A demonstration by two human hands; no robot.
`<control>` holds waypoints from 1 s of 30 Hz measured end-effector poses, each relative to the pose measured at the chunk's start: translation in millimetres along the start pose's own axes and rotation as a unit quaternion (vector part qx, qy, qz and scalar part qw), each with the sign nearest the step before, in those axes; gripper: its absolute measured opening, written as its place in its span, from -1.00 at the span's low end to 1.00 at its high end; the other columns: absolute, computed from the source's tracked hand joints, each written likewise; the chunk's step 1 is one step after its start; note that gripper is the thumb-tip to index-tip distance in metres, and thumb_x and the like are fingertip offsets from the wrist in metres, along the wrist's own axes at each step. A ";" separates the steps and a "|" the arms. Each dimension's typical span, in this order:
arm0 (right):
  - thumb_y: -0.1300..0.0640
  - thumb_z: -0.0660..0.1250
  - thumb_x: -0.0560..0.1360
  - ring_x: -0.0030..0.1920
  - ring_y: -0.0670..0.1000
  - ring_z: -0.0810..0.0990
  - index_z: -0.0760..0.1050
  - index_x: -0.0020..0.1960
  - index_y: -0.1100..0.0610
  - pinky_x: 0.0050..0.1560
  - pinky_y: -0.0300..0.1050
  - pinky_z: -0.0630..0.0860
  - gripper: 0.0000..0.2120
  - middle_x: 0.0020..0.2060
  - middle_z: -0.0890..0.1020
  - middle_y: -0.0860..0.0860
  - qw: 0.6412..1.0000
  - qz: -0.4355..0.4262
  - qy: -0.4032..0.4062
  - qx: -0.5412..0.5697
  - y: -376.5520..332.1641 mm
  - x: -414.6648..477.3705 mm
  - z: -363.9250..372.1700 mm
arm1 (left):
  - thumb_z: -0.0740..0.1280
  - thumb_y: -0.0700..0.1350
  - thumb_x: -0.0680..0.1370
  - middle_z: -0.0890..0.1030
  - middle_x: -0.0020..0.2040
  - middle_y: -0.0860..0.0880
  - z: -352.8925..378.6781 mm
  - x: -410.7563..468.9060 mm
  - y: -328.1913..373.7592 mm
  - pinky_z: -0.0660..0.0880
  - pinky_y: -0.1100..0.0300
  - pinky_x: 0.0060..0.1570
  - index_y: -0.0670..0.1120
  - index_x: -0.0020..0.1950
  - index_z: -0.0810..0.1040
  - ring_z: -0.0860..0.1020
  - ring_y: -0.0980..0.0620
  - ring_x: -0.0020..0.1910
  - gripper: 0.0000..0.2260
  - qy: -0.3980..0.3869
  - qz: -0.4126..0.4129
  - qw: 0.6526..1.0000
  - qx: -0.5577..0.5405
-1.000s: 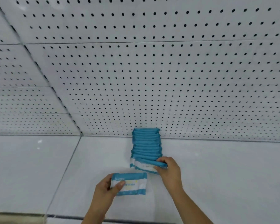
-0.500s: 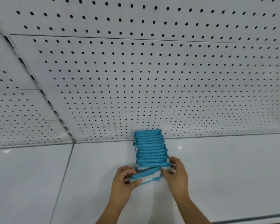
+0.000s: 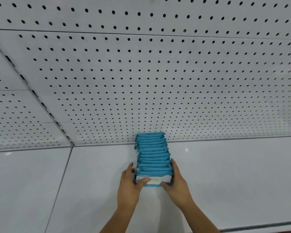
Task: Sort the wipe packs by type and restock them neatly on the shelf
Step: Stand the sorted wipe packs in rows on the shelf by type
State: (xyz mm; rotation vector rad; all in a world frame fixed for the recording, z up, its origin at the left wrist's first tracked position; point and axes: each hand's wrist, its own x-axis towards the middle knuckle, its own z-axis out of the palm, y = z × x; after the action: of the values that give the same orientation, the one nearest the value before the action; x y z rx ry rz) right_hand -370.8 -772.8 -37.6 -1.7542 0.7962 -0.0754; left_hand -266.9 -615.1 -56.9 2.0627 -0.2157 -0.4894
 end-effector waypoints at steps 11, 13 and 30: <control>0.33 0.18 0.61 0.21 -0.52 0.37 -0.13 0.51 -0.28 0.17 -0.62 0.27 -0.23 0.33 0.33 -0.39 0.998 -0.038 0.003 -0.047 3.5 1.3 13.4 | 0.36 0.09 0.58 0.32 0.47 0.11 15.7 -5.2 10.2 0.47 0.11 0.31 0.07 0.62 0.06 0.46 0.12 0.35 -0.29 -0.040 0.066 0.996 0.036; 0.33 0.21 0.60 0.31 -0.40 0.39 -0.11 0.54 -0.27 0.32 -0.46 0.31 -0.21 0.41 0.33 -0.32 0.998 -0.047 -0.014 -0.036 2.1 2.0 12.2 | 0.38 0.06 0.57 0.31 0.48 0.09 15.2 -4.6 13.2 0.44 0.15 0.31 0.06 0.63 0.06 0.44 0.11 0.37 -0.27 -0.037 0.061 0.997 0.042; 0.24 0.42 0.50 0.36 -0.29 0.39 0.18 0.51 -0.15 0.39 -0.19 0.36 -0.28 0.40 0.41 -0.21 0.993 -0.111 -0.047 0.013 13.0 -55.4 -67.9 | 0.40 0.22 0.46 0.37 0.36 0.39 11.9 -108.6 43.5 0.28 0.27 0.38 0.28 0.48 0.26 0.35 0.38 0.35 -0.37 0.050 0.047 0.996 -0.054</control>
State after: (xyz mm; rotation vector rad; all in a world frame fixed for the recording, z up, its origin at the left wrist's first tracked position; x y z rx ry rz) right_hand -448.9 -800.7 -6.6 -1.8020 0.5272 -0.1500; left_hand -368.2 -609.4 2.6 1.9560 -0.2202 -0.3313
